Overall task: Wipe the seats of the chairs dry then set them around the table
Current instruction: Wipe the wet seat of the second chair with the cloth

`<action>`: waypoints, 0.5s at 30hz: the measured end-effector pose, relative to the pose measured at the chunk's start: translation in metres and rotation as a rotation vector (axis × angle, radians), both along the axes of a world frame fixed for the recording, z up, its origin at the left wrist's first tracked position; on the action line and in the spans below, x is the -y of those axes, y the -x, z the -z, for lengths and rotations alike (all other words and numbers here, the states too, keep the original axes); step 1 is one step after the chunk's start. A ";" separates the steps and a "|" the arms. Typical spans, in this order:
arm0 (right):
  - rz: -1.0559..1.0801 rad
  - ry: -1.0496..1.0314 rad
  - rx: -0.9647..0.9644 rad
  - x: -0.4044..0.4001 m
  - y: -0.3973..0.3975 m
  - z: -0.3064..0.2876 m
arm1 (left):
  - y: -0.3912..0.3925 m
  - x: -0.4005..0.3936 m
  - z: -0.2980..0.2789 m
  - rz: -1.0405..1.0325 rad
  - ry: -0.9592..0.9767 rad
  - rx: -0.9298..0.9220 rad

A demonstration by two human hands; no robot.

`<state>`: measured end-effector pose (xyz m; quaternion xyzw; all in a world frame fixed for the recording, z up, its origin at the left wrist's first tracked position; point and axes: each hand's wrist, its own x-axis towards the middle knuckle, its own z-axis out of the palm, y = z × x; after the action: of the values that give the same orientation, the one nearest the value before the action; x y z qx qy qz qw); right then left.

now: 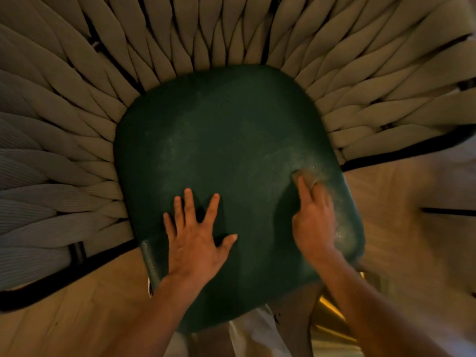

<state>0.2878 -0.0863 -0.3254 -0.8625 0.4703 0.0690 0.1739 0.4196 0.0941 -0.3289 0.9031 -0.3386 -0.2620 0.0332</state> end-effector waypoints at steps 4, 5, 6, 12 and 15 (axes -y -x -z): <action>-0.157 0.012 -0.008 -0.072 0.041 0.002 | 0.020 -0.008 -0.008 0.061 -0.035 -0.038; -0.210 0.015 -0.021 -0.083 0.052 0.003 | 0.027 -0.011 -0.011 0.086 -0.052 -0.052; -0.268 0.020 -0.041 -0.091 0.062 0.003 | 0.033 -0.013 -0.014 0.111 -0.069 -0.066; -0.164 0.107 -0.073 -0.061 0.091 -0.003 | 0.052 -0.030 -0.018 0.223 -0.148 -0.109; 0.094 0.069 0.012 -0.034 0.097 -0.006 | 0.048 -0.032 -0.015 0.245 -0.146 -0.109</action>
<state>0.1904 -0.0526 -0.3199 -0.8453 0.5112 0.0393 0.1500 0.3711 0.1260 -0.3143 0.8394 -0.4241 -0.3366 -0.0465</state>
